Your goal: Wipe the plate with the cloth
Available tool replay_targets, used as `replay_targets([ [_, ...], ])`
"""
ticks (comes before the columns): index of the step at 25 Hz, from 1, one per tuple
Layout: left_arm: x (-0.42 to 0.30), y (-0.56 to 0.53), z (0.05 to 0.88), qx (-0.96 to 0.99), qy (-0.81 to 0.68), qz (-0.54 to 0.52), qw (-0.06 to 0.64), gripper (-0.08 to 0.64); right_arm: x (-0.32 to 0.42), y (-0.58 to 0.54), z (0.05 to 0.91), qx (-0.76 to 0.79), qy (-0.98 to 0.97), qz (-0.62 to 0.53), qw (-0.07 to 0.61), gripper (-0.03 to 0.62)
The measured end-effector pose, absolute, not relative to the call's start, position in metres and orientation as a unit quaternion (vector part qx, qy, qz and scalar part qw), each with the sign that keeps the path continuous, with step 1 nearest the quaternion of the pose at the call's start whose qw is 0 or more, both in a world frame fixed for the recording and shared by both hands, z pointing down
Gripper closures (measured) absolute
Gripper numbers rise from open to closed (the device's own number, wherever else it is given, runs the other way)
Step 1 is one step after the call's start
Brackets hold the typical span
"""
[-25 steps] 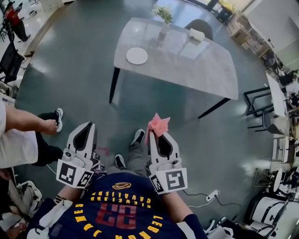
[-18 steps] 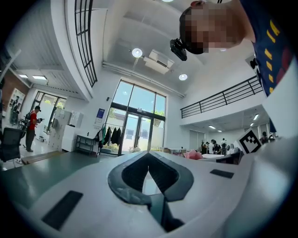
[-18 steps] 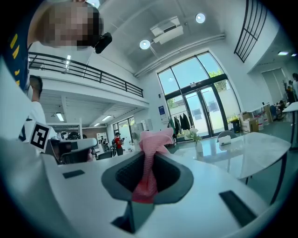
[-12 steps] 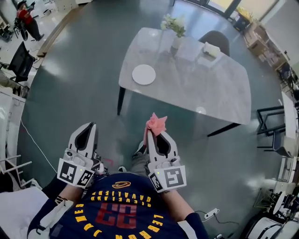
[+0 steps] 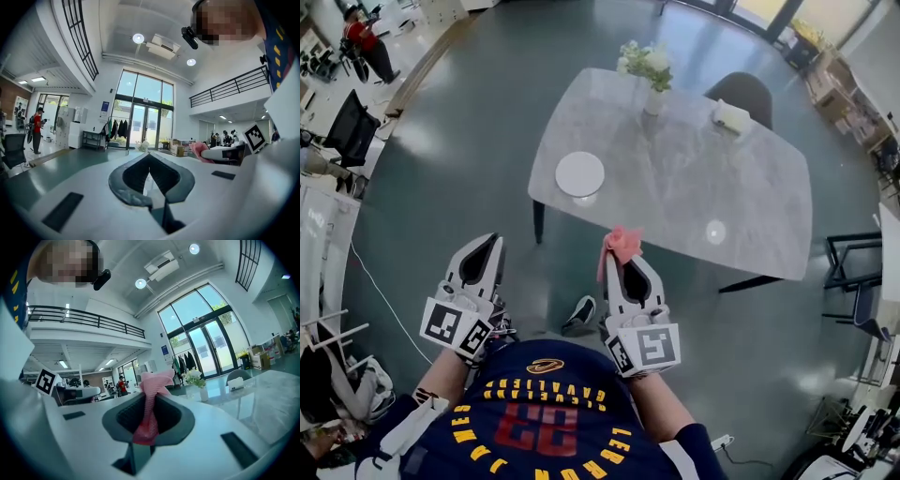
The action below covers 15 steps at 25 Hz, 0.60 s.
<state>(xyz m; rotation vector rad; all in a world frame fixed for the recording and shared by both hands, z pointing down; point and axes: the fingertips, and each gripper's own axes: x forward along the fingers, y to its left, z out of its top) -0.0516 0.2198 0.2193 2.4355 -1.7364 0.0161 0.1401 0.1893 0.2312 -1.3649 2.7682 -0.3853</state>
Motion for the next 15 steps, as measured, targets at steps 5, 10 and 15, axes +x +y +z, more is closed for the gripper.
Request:
replay_targets([
  [5,-0.07,0.193,0.217,0.795,-0.601,-0.002,0.083,0.557,0.15,0.166,0.242,-0.442,0.886,-0.138,0.013,0.546],
  [10,-0.092,0.166,0.233,0.79,-0.602,0.005,0.114,0.557,0.151,0.151,0.253,-0.453,0.877,-0.158,0.009,0.546],
  [15,-0.1,0.126,0.252,0.802,-0.585,0.018,0.123,0.557,0.156,0.13,0.267,-0.479,0.864,-0.155,-0.018,0.546],
])
